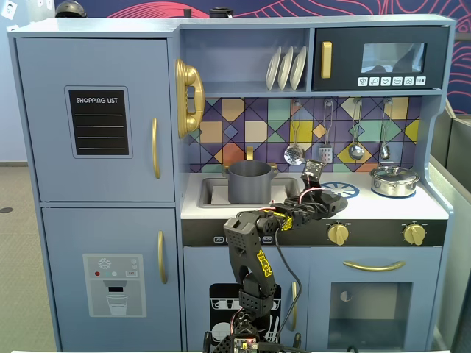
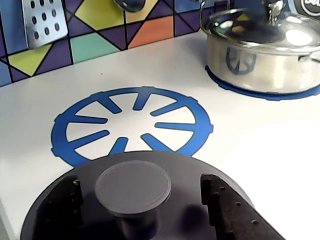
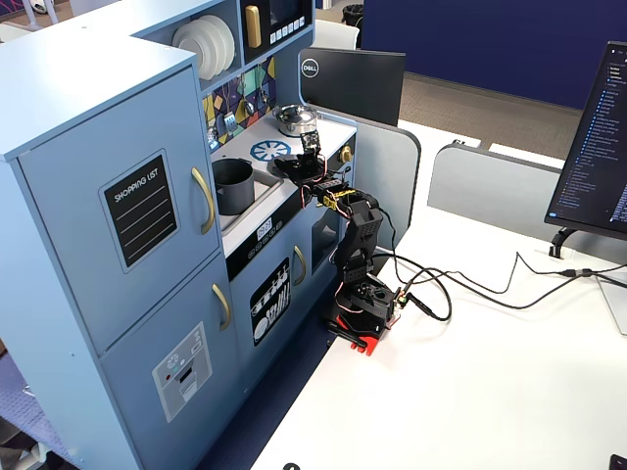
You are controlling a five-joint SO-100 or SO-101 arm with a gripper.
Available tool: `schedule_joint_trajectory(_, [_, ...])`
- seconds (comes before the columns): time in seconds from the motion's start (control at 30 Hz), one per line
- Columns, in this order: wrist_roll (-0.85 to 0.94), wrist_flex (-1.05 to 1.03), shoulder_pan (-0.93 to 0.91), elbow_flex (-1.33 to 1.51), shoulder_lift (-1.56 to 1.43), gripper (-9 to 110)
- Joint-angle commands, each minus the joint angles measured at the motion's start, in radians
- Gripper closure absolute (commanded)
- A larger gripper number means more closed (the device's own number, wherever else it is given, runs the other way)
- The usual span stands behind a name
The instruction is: Pick up the lid from the counter and put it on the gray recipient
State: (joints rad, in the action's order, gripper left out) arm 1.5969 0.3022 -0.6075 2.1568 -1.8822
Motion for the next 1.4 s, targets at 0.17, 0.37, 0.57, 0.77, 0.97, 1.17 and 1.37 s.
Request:
schedule_joint_trajectory(0.17, [-0.032,0.035,0.032,-0.121,0.064,93])
schedule_joint_trajectory(0.37, [-0.048,0.051,0.048,-0.132,0.11,101])
schedule_joint_trajectory(0.57, [-0.048,0.043,0.057,-0.183,0.118,101])
schedule_joint_trajectory(0.77, [-0.032,-0.043,0.083,-0.324,0.067,101])
schedule_joint_trajectory(0.97, [-0.023,-0.179,0.135,-0.503,0.002,102])
schedule_joint_trajectory(1.17, [0.011,-0.327,0.245,-0.574,-0.104,102])
schedule_joint_trajectory(1.37, [0.012,-0.43,0.359,-0.569,-0.183,102])
